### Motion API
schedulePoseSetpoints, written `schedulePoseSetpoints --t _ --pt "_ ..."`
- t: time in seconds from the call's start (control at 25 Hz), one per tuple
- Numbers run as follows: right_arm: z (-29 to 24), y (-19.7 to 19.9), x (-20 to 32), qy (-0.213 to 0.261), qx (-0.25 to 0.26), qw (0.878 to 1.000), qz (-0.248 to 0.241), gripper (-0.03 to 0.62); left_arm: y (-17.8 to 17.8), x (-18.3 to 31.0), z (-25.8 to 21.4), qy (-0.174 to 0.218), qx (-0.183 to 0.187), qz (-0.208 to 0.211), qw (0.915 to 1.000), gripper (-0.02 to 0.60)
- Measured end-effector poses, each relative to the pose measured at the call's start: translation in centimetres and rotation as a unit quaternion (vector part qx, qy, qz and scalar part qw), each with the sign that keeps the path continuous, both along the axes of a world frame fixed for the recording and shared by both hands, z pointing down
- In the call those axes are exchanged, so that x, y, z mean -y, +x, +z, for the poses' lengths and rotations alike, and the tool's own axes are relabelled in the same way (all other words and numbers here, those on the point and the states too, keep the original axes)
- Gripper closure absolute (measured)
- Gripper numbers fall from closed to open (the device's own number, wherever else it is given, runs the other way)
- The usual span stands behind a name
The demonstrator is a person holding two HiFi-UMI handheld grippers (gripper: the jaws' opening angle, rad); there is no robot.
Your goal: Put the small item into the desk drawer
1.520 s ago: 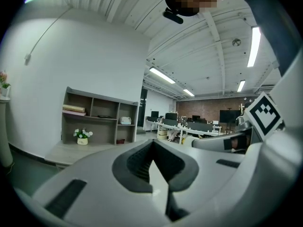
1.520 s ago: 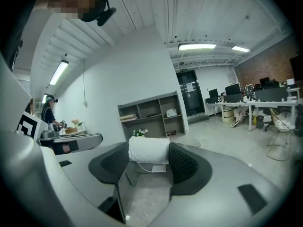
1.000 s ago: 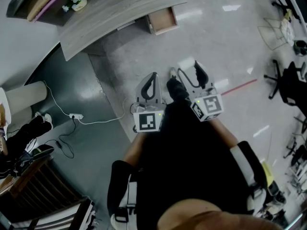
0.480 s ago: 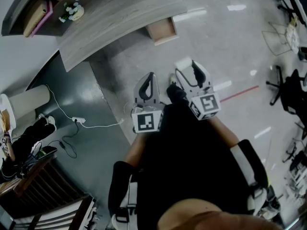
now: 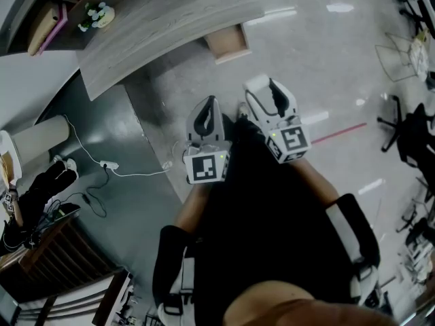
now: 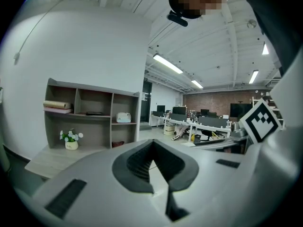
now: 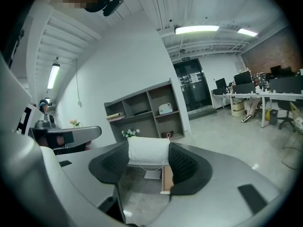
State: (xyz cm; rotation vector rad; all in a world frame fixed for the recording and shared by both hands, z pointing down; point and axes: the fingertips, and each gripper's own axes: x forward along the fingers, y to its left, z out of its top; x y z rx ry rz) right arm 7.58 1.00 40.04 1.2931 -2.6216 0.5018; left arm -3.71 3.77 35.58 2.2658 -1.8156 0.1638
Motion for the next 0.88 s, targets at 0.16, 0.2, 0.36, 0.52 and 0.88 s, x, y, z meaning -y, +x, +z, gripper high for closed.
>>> schedulePoseSetpoints --t 0.16,0.2,0.36,0.52,0.88 --pt "0.5 -0.4 0.6 -0.006 -0.001 1.000 0.001 0.332 0.0 0.7 0.1 -0.003 -0.002 -0.001 1.0000 0.583" --pt "0.6 -0.4 0.9 -0.006 -0.001 1.000 0.001 0.332 0.1 0.9 0.2 -0.004 -0.003 0.000 1.0000 0.583" --pt "1.0 -0.8 1.3 -0.012 -0.004 1.000 -0.002 0.332 0.5 1.6 0.7 -0.010 -0.001 0.009 0.9999 0.583" --pt "1.9 -0.3 2.2 -0.014 -0.009 1.000 0.007 0.332 1.1 2.6 0.9 -0.010 -0.001 0.017 0.9998 0.583" --pt "4.1 -2.0 4.2 -0.048 -0.014 0.999 0.014 0.332 -0.1 4.9 1.1 -0.015 -0.005 0.022 0.9996 0.583"
